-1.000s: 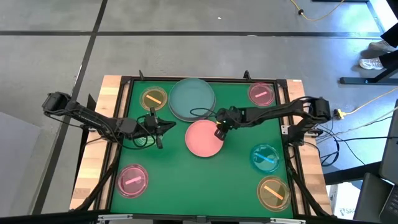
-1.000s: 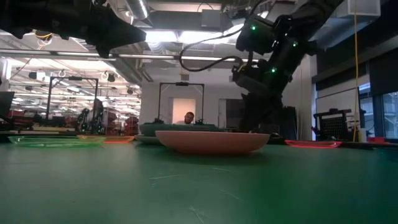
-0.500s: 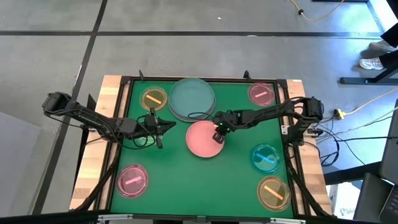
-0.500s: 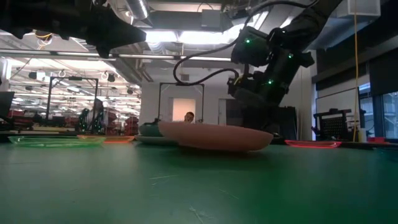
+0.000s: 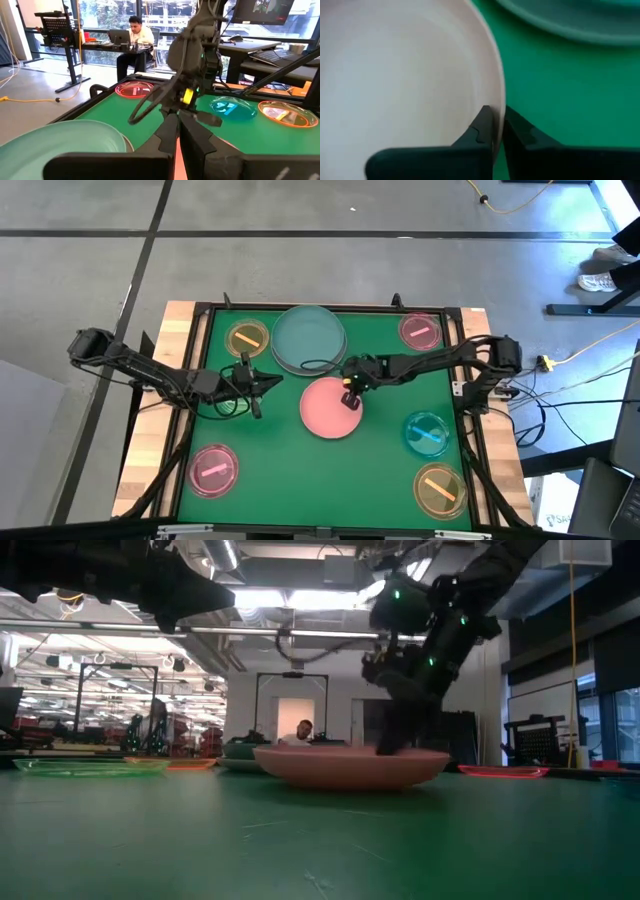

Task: Stack plastic plates
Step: Stack the light pink plate on top of the green plate

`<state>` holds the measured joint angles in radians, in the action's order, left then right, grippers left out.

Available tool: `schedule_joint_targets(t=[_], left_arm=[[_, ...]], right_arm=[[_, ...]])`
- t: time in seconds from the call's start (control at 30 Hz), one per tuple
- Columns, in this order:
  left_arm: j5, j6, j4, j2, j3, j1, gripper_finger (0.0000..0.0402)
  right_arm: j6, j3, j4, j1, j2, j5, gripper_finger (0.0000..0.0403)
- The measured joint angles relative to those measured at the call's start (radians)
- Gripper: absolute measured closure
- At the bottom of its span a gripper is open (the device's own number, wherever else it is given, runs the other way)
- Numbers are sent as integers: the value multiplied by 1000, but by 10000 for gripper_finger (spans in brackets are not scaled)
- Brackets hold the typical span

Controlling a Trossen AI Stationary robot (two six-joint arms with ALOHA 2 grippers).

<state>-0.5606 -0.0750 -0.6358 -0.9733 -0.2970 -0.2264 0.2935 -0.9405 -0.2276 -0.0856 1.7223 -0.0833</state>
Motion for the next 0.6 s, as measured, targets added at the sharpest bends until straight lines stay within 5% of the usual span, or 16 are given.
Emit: schedule_joint_targets(t=[0.6], left_arm=[[-1, 0, 0, 0, 0, 0, 390]], right_arm=[[-92, -193, 107, -200, -77, -65, 398]])
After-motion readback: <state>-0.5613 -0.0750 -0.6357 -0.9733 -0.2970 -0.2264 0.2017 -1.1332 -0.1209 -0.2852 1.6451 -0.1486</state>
